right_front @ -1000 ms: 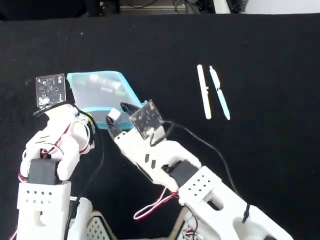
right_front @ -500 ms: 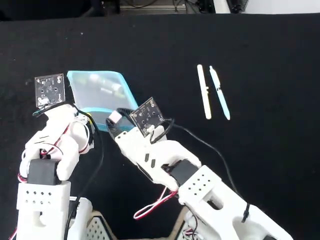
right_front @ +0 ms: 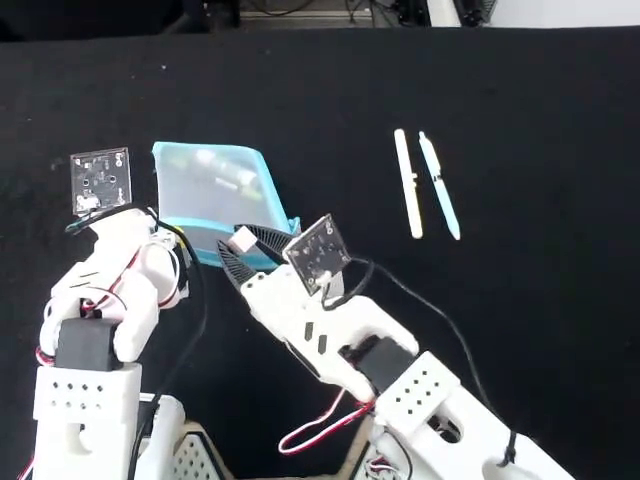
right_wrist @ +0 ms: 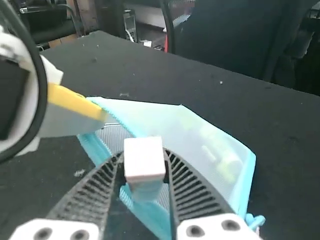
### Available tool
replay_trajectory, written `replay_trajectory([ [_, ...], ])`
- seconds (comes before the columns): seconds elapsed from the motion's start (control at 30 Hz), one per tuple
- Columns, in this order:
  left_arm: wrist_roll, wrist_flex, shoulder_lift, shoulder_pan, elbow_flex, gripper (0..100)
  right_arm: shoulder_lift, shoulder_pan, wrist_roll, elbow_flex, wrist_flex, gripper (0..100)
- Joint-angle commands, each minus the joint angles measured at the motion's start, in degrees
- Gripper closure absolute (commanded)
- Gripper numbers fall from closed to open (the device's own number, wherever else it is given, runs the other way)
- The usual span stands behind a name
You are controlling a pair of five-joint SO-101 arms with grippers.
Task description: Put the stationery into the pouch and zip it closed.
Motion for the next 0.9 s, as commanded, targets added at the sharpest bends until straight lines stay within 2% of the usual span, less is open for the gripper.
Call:
replay_trajectory([
  [0.0,0.26,0.0,-0.79,-0.22,-0.84,97,1.27,-0.79,3.52,0.66,-8.79,98.3],
  [0.1,0.26,0.0,-0.79,-0.4,-0.84,97,6.2,-0.79,8.97,1.54,-19.52,98.3],
  [0.2,0.26,0.0,-0.79,-0.4,-0.84,97,13.32,-0.79,12.13,0.66,-25.32,98.4],
  [0.4,0.26,0.0,-0.79,-0.48,-0.84,97,22.73,-0.97,15.65,-1.45,-28.84,97.6],
  [0.5,0.26,0.0,-0.79,-0.48,-0.84,97,21.76,-1.05,15.47,-0.92,-28.48,92.3],
  [0.6,0.26,0.0,-0.79,-0.48,-0.84,97,18.86,-1.05,11.96,-1.1,-24.0,90.0],
  [0.87,0.26,0.0,-0.79,-0.48,-0.84,97,4.88,-0.97,7.38,-6.46,-2.9,89.9],
])
